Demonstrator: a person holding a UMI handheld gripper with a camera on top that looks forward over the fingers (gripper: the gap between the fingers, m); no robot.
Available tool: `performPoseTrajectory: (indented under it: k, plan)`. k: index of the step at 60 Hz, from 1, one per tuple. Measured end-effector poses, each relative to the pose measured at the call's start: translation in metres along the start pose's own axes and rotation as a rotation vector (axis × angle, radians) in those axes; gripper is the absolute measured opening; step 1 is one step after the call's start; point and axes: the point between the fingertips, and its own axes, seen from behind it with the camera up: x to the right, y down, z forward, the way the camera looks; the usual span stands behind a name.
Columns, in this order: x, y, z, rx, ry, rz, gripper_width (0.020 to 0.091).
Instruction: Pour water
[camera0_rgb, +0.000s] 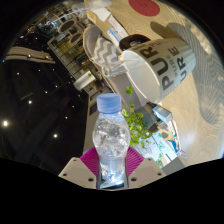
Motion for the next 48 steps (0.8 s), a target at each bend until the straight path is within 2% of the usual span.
performPoseTrajectory:
  k: [13,24,30,37,48]
  plan:
    - [0.019,-0.009,-0.004,-0.008,0.058,0.058,0.0307]
    - [0.009,0.003,-0.012,-0.034,0.152,-0.212,0.0306]
    - [-0.014,0.007,-0.017,-0.051,0.19,-0.45,0.0305]
    - [-0.066,0.011,-0.023,-0.061,0.16,-0.718,0.0304]
    - [-0.146,-0.007,-0.028,0.004,0.154,-1.237,0.0308]
